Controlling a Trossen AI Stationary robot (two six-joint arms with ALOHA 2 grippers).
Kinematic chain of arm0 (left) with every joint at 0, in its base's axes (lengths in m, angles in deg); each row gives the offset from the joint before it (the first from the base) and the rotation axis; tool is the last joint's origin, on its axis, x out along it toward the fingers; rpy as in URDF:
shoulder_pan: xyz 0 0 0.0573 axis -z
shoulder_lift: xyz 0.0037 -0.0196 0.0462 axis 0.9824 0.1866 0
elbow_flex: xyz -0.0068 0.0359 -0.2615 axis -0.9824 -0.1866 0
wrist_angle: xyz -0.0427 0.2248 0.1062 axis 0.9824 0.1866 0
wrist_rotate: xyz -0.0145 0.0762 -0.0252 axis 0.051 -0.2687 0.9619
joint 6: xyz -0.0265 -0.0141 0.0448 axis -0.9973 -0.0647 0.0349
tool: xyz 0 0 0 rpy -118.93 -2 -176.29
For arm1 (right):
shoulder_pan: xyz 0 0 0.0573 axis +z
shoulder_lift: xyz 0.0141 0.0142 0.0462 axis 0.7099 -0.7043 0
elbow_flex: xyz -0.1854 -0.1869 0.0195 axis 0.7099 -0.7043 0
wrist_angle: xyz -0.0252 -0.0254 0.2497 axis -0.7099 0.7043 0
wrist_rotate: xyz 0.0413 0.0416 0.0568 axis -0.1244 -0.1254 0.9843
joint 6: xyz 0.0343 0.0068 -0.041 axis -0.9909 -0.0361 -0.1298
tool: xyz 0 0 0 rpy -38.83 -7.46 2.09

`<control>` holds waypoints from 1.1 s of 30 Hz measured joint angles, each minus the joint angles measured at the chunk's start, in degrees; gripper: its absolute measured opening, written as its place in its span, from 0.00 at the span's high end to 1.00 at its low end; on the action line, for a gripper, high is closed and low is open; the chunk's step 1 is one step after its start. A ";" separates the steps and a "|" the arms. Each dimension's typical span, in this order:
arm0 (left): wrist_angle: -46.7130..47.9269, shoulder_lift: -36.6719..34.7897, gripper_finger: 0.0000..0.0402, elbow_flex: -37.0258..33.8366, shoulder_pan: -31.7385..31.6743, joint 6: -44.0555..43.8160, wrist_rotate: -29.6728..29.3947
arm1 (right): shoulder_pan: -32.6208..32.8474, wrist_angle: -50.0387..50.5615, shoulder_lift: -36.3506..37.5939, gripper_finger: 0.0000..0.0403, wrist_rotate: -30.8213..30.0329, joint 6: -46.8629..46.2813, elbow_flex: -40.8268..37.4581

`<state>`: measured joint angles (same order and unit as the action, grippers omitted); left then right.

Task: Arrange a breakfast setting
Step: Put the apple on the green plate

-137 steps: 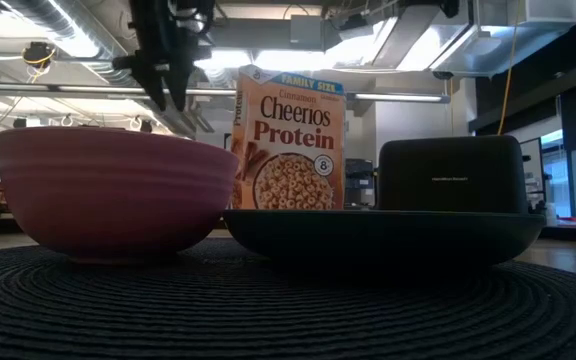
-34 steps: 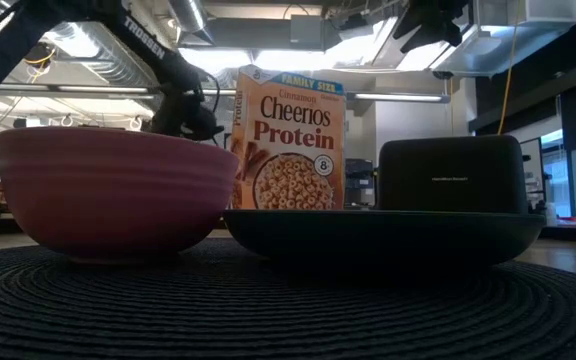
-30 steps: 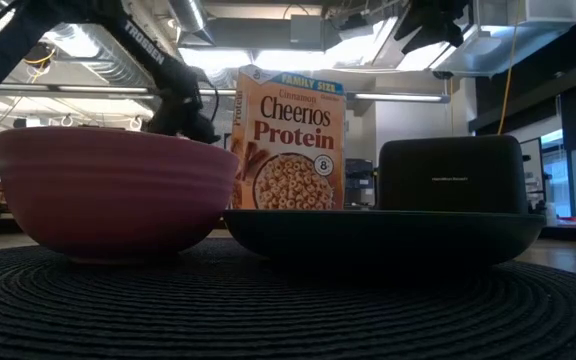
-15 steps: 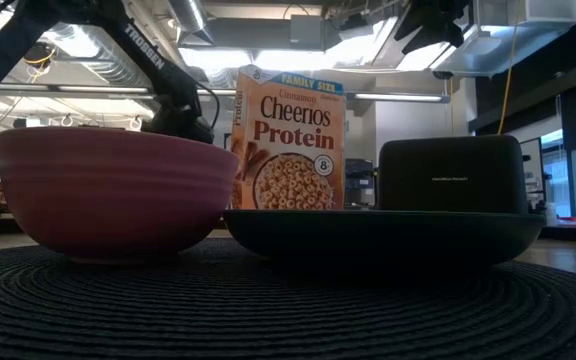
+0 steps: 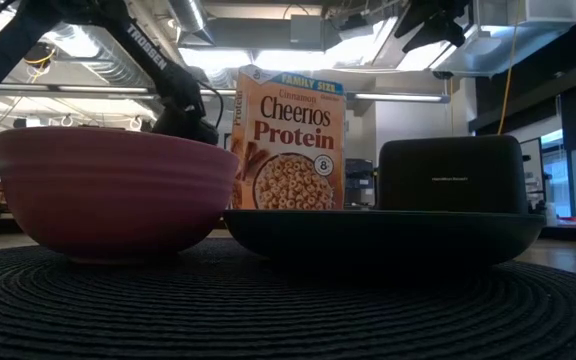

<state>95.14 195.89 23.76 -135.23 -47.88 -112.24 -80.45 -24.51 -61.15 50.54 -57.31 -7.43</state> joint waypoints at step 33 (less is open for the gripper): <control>-4.75 -0.17 0.13 -7.80 -1.73 -2.95 0.78 | -0.02 0.10 0.07 0.54 0.14 -0.17 0.00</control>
<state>90.38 195.71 15.95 -136.96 -50.83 -111.46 -80.47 -24.41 -61.09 50.67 -57.49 -7.43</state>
